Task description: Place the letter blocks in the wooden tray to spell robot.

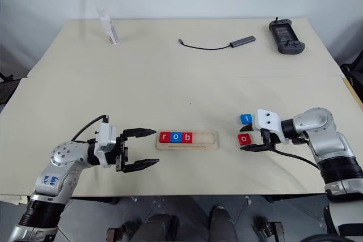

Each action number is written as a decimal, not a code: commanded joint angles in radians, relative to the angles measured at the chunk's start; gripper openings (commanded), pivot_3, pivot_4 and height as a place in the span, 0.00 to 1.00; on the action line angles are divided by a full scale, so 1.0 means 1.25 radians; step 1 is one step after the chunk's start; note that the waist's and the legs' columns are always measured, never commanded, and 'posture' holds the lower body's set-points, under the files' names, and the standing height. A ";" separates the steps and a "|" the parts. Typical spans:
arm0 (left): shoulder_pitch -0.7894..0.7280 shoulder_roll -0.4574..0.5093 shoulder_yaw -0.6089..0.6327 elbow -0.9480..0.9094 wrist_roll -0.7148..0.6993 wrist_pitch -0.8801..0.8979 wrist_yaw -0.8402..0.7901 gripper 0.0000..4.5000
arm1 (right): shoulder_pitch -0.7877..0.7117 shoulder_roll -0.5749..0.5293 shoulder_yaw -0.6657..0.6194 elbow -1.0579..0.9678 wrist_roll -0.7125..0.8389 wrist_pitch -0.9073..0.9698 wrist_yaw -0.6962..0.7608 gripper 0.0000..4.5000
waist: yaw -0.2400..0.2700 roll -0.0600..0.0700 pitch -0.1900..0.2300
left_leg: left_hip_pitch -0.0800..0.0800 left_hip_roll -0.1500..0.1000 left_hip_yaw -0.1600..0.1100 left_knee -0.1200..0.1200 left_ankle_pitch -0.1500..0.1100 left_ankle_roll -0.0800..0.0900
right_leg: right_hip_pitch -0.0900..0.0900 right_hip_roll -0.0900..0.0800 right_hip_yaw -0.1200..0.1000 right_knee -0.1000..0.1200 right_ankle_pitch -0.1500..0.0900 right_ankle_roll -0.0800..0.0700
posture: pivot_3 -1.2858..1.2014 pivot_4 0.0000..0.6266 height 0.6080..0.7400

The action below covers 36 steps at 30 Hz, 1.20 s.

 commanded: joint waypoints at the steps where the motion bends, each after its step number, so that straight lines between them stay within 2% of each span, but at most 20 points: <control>1: 0.009 0.011 0.016 -0.033 -0.005 -0.004 0.008 1.00 | -0.019 -0.002 0.004 0.039 -0.030 -0.016 0.002 0.42 | 0.000 0.000 0.000 | 0.000 0.000 0.000 0.000 0.000 0.000 | 0.000 0.000 0.000 0.000 0.000 0.000 | 0.52 0.24 1.00; 3: 0.010 0.011 0.017 -0.031 -0.005 -0.005 0.009 1.00 | -0.030 -0.001 0.008 0.049 -0.031 -0.028 0.010 0.32 | 0.000 0.000 0.000 | 0.000 0.000 0.000 0.001 0.000 0.000 | 0.000 0.000 0.000 0.001 0.000 0.000 | 0.52 0.24 1.00; 6: 0.010 0.009 0.020 -0.029 -0.002 -0.009 0.016 1.00 | -0.059 0.018 0.001 0.007 -0.010 0.014 0.009 0.32 | 0.000 0.000 0.000 | 0.000 0.000 0.000 0.002 0.000 0.000 | 0.000 0.000 0.000 0.001 0.000 0.000 | 0.52 0.24 1.00; 10: 0.013 0.007 0.027 -0.024 0.002 -0.019 0.028 1.00 | -0.081 0.041 -0.001 -0.147 0.045 0.206 0.017 0.32 | -0.004 0.000 0.000 | 0.000 0.001 0.000 0.002 0.000 -0.001 | -0.001 0.000 0.001 0.002 0.000 0.000 | 0.52 0.24 1.00; 12: 0.028 0.008 0.035 -0.024 0.002 -0.027 0.034 1.00 | -0.107 0.092 0.024 -0.264 0.055 0.371 -0.044 0.32 | -0.005 0.000 0.000 | 0.000 0.002 0.000 0.001 0.000 -0.002 | -0.002 0.001 0.000 0.002 0.000 -0.001 | 0.52 0.24 1.00; 14: 0.039 0.009 0.040 -0.025 0.002 -0.032 0.038 1.00 | -0.119 0.126 0.043 -0.329 0.052 0.459 -0.082 0.32 | -0.004 0.001 0.000 | 0.000 0.002 0.000 0.001 -0.001 -0.002 | -0.002 0.001 0.001 0.003 0.000 -0.001 | 0.52 0.24 1.00; 22: 0.090 0.013 0.069 -0.044 0.000 -0.037 0.070 1.00 | -0.131 0.191 0.133 -0.337 -0.024 0.499 -0.174 0.32 | 0.015 0.000 0.000 | -0.002 -0.001 -0.002 0.005 -0.002 0.001 | -0.001 -0.001 -0.001 0.003 0.000 -0.001 | 0.52 0.24 1.00; 29: 0.113 0.012 0.077 -0.068 -0.001 -0.035 0.093 1.00 | -0.122 0.194 0.156 -0.354 -0.027 0.517 -0.177 0.32 | 0.010 0.000 0.000 | -0.002 0.000 -0.001 0.005 -0.003 0.000 | -0.001 0.000 -0.001 0.003 0.000 -0.001 | 0.52 0.24 1.00; 30: 0.114 0.012 0.077 -0.069 -0.001 -0.035 0.096 1.00 | -0.121 0.194 0.158 -0.357 -0.024 0.523 -0.175 0.49 | 0.009 0.000 0.000 | -0.002 0.000 -0.001 0.005 -0.003 0.000 | -0.001 0.000 -0.001 0.003 0.000 -0.001 | 0.52 0.24 1.00; 36: 0.116 0.013 0.077 -0.073 -0.003 -0.034 0.103 1.00 | -0.114 0.188 0.135 -0.395 0.010 0.581 -0.163 0.92 | 0.000 0.000 0.000 | -0.002 0.000 -0.001 0.005 -0.003 0.000 | -0.001 0.000 -0.001 0.003 0.000 -0.001 | 0.52 0.24 1.00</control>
